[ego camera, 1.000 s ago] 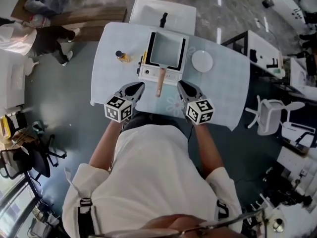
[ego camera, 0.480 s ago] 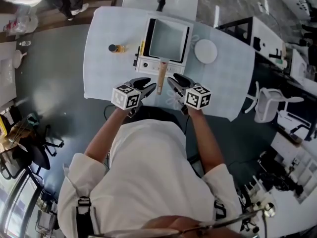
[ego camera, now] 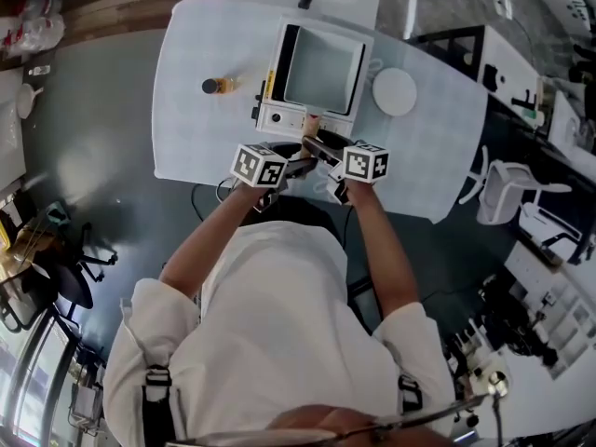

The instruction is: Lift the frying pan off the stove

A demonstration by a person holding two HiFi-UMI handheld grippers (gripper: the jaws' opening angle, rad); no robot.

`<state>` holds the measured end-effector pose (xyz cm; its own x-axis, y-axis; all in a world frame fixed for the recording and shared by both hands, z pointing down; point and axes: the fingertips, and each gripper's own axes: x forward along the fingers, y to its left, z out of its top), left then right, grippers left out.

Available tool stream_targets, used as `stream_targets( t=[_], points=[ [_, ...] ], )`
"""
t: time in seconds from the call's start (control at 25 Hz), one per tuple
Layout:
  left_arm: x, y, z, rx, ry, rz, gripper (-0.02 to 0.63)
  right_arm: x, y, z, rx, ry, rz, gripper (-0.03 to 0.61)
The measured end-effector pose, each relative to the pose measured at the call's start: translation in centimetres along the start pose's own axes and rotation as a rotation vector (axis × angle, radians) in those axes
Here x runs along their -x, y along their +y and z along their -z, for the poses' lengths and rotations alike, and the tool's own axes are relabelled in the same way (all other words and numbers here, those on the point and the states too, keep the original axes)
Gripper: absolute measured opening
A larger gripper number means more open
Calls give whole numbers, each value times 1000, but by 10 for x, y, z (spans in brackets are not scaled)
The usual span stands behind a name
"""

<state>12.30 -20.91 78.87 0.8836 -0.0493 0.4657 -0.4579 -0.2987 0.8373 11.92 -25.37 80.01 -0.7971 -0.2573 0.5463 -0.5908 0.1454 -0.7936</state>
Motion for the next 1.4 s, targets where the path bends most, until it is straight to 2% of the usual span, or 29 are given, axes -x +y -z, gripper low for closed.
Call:
stream_targets(
  t=[0.28,0.4,0.48,0.64,0.84,1.08,1.4],
  points=[
    [-20,-5,8,29,59,106,268,-27,11,1,-75,79,-167,261],
    [-24,-6,11,40,71,147,171,-34,15,3,-94,110,-226,253],
    [-25,-7,10,49,74,168,161,-37,18,3,-111,125,-257,194],
    [-23,-8,7,65,69,201,150,-38,23,-1,-135,94,-309,168],
    [-18,-18,2,68,49,248,150,-35,28,-5,-137,30,-356,164],
    [-14,-22,2,61,53,263,151,-35,30,-5,-141,4,-340,163],
    [3,-31,9,5,79,257,152,-32,47,0,-96,-31,-317,163]
  ],
)
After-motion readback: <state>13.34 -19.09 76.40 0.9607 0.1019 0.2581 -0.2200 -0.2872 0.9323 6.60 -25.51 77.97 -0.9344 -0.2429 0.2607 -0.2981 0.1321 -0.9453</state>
